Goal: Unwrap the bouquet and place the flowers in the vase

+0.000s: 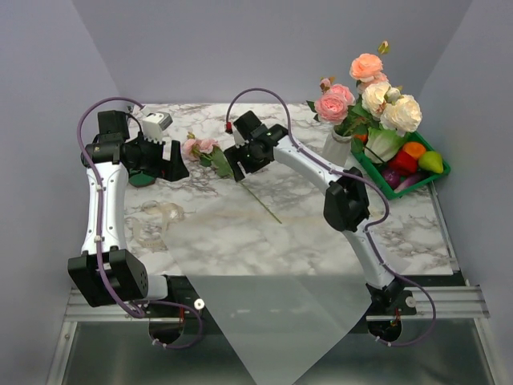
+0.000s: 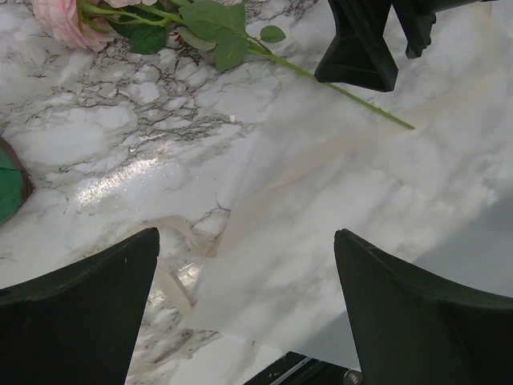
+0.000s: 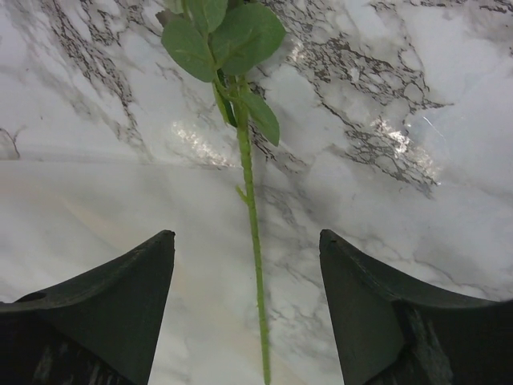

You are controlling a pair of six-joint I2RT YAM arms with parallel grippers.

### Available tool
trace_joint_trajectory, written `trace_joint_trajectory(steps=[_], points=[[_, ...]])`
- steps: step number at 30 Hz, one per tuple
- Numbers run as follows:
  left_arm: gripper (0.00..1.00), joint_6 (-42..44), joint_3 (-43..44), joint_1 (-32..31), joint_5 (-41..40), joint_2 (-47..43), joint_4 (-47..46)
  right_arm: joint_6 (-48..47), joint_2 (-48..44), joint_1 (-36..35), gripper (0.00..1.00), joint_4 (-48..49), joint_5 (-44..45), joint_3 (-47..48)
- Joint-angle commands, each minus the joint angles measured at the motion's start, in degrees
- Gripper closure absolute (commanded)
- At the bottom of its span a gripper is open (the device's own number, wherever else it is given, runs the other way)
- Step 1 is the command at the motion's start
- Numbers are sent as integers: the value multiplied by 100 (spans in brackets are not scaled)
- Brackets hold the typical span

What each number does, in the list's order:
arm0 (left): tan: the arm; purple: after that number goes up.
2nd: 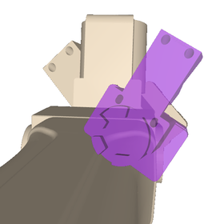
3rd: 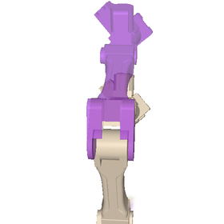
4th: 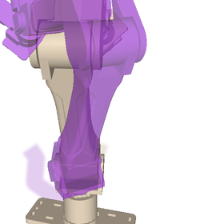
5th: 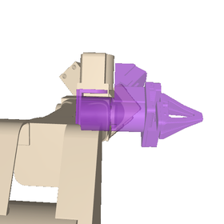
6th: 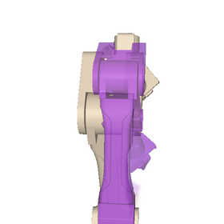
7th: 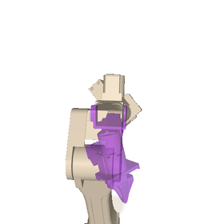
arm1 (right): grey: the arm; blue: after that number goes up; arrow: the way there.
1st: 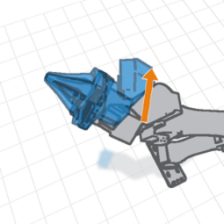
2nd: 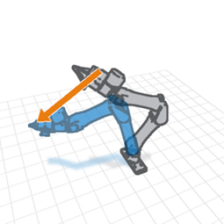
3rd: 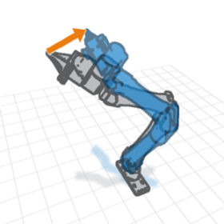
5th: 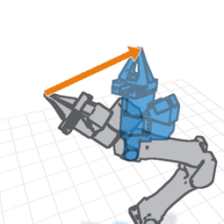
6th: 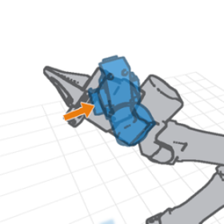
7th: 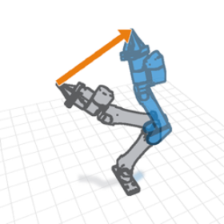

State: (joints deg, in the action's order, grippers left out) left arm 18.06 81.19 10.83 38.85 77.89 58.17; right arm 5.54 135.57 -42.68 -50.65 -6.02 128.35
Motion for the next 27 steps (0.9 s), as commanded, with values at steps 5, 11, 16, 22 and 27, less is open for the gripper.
trace_joint_trajectory(steps=[5, 11, 16, 22, 27], points=[[1, 232, -50, 51, 202, -168, 194, 52, 576, -65, 25, -112, -242, 488], [1, 285, 81, 51, 219, -151, 317, 114, 813, -65, 25, -103, -277, 875], [1, 303, 160, 51, 202, -169, 370, 184, 954, -65, 27, -94, -391, 893], [1, 303, 187, 51, 193, -169, 379, 360, 1182, -74, 33, -129, -584, 946], [1, 312, 169, 51, 167, -169, 361, 448, 1288, -92, 37, -120, -655, 937]])
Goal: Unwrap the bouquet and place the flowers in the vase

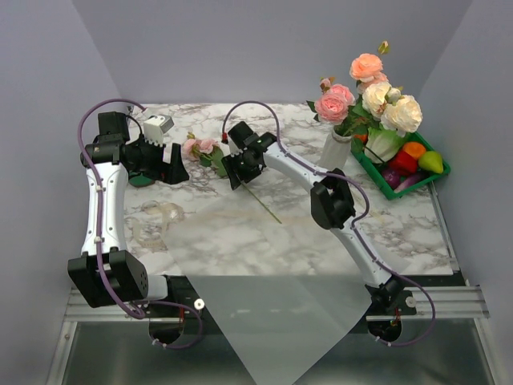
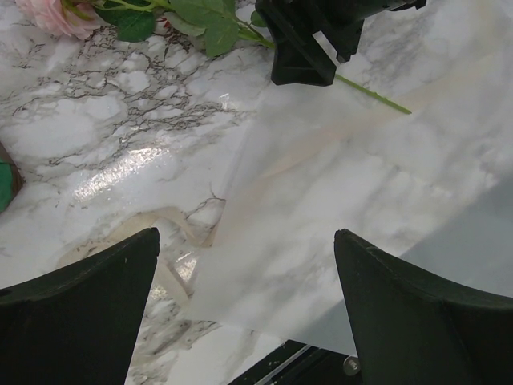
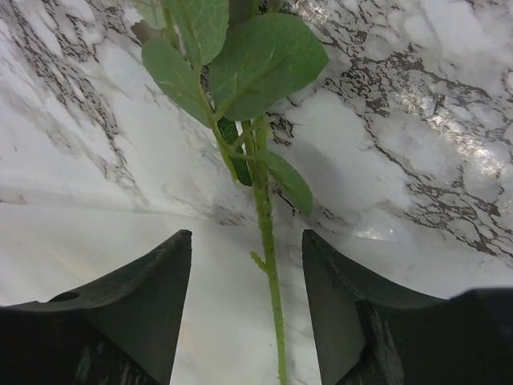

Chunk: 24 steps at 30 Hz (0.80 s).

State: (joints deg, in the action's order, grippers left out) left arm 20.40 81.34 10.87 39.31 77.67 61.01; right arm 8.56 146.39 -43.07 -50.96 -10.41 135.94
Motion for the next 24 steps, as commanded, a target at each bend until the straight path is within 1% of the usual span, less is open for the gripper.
trace_joint_trajectory(steps=[1, 9, 10, 12, 13, 15, 16, 18, 19, 21, 22, 24], points=[[1, 78, 154, 55, 121, -155, 60, 155, 223, -44, 39, -98, -241, 179], [1, 104, 93, 46, 112, -191, 42, 190, 346, -61, 55, -116, -259, 143], [1, 104, 93, 55, 112, -199, 42, 208, 364, -70, 59, -116, -251, 143], [1, 113, 84, 46, 121, -226, 42, 225, 382, -79, 63, -142, -233, 100], [1, 104, 84, 46, 129, -243, 33, 234, 373, -88, 67, -134, -207, 82], [1, 104, 84, 46, 130, -270, 42, 252, 356, -96, 71, -99, -154, -6], [1, 113, 75, 46, 121, -278, 33, 260, 338, -114, 76, -90, -58, -23], [1, 122, 58, 46, 121, -296, 42, 252, 329, -123, 81, -98, 65, -24], [1, 130, 49, 46, 103, -296, 42, 278, 303, -131, 87, -98, 196, -24], [1, 139, 14, 55, 95, -314, 42, 330, 250, -140, 93, -81, 268, -67], [1, 139, 5, 55, 86, -322, 42, 348, 154, -132, 99, -55, 320, -146], [1, 148, -22, 55, 77, -331, 42, 392, -21, -132, 99, 94, 356, -304]])
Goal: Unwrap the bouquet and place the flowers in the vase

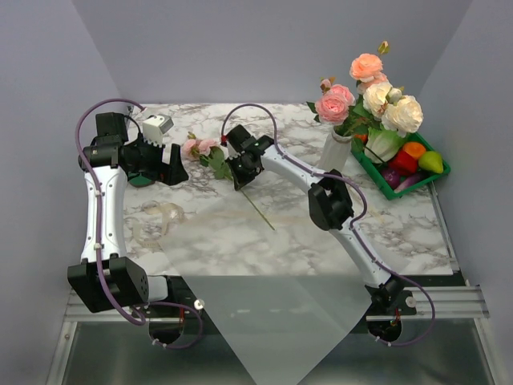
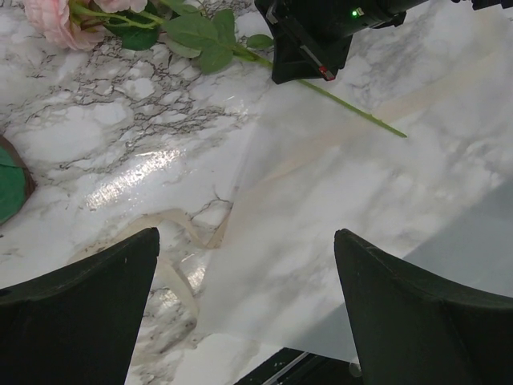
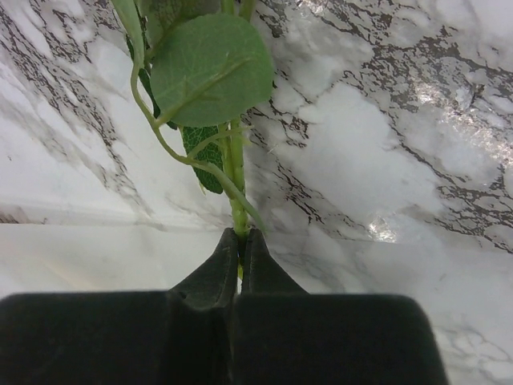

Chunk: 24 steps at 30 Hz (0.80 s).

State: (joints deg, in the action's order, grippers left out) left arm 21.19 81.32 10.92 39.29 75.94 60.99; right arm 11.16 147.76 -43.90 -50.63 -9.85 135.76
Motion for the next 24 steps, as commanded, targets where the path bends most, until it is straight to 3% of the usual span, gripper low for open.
trace_joint_trajectory(steps=[1, 8, 17, 19, 22, 24], points=[[1, 69, -28, 51, 53, -159, 36, 184, -273, -49, 99, 158, 317, -383], [1, 87, 121, 112, 88, -71, 132, 203, -1644, -49, 99, 746, 580, -832], [1, 34, 253, 139, 237, -36, 150, -482, -4253, -215, 99, 1949, 949, -1956], [1, 17, 235, 139, 263, -36, 132, -875, -5138, -416, 99, 2345, 1491, -2394], [1, 17, 218, 147, 272, -27, 123, -1858, -6353, -916, 99, 4170, 2212, -4097], [1, 34, 200, 148, 255, -18, 97, -2361, -7496, -1102, 99, 5971, 2495, -5591]])
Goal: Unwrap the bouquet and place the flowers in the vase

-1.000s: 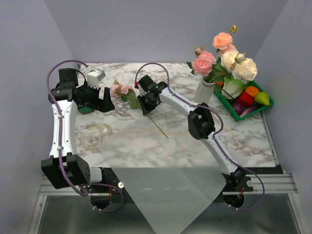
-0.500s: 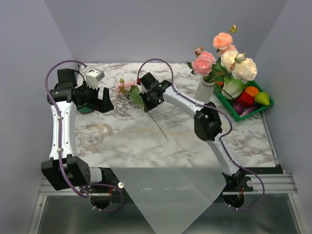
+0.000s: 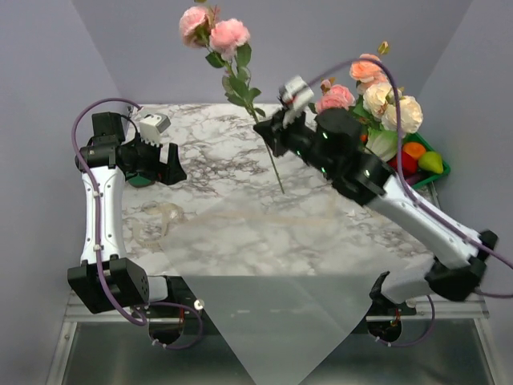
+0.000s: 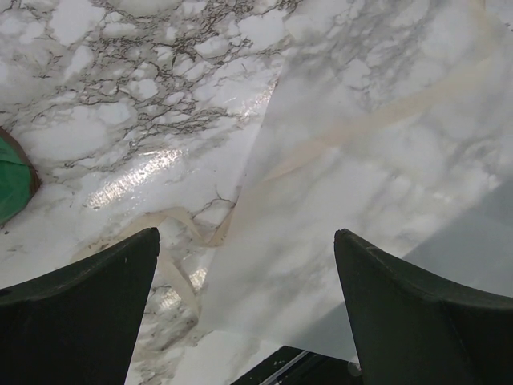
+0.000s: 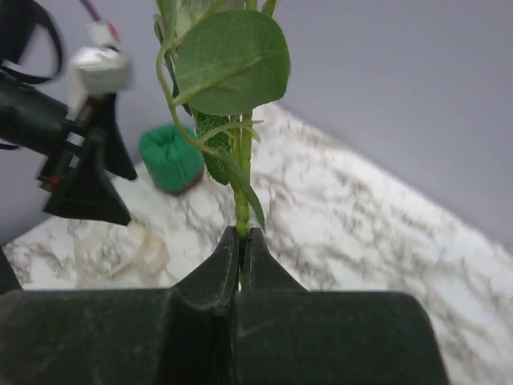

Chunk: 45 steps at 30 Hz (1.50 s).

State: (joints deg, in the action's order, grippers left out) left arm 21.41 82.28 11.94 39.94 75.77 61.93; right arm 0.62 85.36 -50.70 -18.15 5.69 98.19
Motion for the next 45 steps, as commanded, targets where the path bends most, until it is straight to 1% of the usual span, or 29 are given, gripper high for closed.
trace_joint_trajectory(steps=[1, 2, 3, 4, 5, 6, 7, 8, 10, 11, 12, 15, 19, 24, 28, 37, 42, 45], points=[[1, 21, 69, 45, 181, -1, -6, -1789, -1616, -528, 99, 3373, 1108, -2396], [1, 21, 69, 53, 180, 17, -6, -1976, -1906, -538, 99, 4467, 1127, -2836], [1, 30, 60, 54, 180, 17, -6, -2161, -2388, -538, 99, 4957, 1214, -3598], [1, 39, 51, 62, 189, 17, 3, -2537, -2567, -538, 99, 5353, 1441, -3866], [1, 48, 51, 54, 189, 26, -6, -2758, -2699, -546, 99, 6045, 1556, -4095], [1, 48, 51, 54, 189, 43, -23, -2978, -2918, -546, 99, 6400, 1627, -4576], [1, 48, 43, 62, 189, 43, -15, -3468, -3007, -546, 99, 6786, 1654, -4790], [1, 39, 42, 62, 189, 70, -32, -3716, -3078, -538, 99, 7503, 1654, -5009], [1, 39, 51, 62, 207, 113, -23, -4321, -3096, -538, 99, 8105, 1846, -5326], [1, 39, 60, 62, 207, 149, -32, -4464, -3052, -520, 99, 8543, 1935, -5328], [1, 21, 77, 62, 207, 166, -41, -4587, -2991, -477, 99, 8669, 1970, -5319], [1, 4, 139, 62, 233, 228, -41, -4650, -2868, -196, 99, 8855, 1875, -5249], [1, -14, 166, 62, 259, 263, -50, -4186, -2788, 471, 99, 8873, 1778, -5144], [1, 47, 183, 62, 216, 298, -67, -3711, -2604, 1043, 99, 8522, 1611, -4977], [1, 83, 227, 62, 207, 351, -85, -3114, -2454, 1447, 99, 8293, 1523, -4924], [1, 118, 236, 115, 189, 483, -146, -1910, -2121, 2133, 99, 8082, 1285, -4898], [1, 162, 201, 141, 189, 527, -146, -1706, -1839, 2240, 99, 8134, 1162, -4888], [1, 188, 201, 168, 189, 570, -138, -1864, -1603, 2248, 99, 8476, 1179, -4924]])
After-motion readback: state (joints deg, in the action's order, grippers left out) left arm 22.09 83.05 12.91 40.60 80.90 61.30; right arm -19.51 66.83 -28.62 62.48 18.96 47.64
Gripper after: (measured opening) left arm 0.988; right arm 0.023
